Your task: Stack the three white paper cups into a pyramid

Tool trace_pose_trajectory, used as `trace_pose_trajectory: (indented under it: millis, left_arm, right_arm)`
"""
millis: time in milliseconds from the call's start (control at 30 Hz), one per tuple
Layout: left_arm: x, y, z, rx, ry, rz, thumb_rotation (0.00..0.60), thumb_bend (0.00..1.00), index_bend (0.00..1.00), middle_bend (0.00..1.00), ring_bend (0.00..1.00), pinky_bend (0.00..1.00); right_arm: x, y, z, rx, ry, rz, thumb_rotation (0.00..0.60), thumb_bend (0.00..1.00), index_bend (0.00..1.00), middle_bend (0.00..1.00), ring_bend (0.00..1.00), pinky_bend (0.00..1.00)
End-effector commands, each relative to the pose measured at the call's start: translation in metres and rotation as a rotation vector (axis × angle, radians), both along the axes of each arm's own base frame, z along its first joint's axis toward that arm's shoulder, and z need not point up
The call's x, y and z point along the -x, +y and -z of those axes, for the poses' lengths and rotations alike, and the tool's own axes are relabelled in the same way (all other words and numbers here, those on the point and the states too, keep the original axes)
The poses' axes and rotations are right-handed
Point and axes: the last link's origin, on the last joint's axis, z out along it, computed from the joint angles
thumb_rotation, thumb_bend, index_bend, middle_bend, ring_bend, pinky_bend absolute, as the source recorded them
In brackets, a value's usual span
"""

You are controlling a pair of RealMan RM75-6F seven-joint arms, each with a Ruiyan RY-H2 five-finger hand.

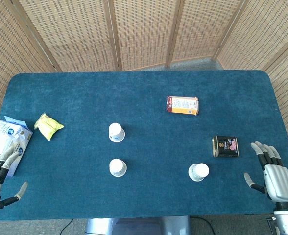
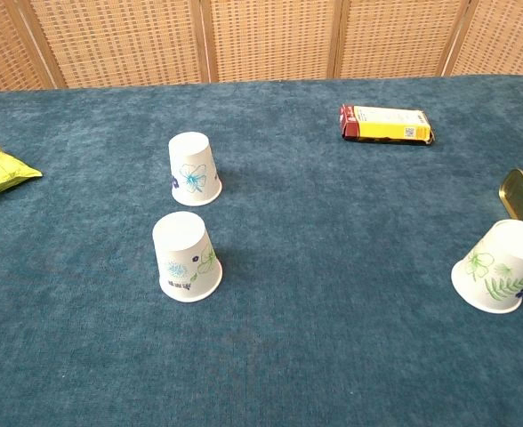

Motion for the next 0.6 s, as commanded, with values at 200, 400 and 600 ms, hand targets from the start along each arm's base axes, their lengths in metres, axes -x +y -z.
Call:
trace_pose_trajectory:
  millis: [200,400,600]
  left_arm:
    - [-0.001,0.004,0.002,0.021,0.011,0.009,0.497,0.43,0.0,0.0,0.0,0.0]
    - [-0.006,0.007,0.001,0.022,0.009,0.035,0.497,0.43,0.0,0.0,0.0,0.0]
    - [-0.008,0.01,-0.003,0.02,0.008,0.053,0.499,0.43,0.0,0.0,0.0,0.0]
  right_arm:
    - [-0.002,-0.003,0.003,-0.035,0.025,-0.024,0.6,0.37,0.0,0.0,0.0,0.0]
    - [-0.017,-0.009,0.002,-0.068,0.026,-0.09,0.6,0.37,0.0,0.0,0.0,0.0]
    - [-0.033,-0.014,0.015,-0.171,0.017,-0.154,0.6,0.38,0.0,0.0,0.0,0.0]
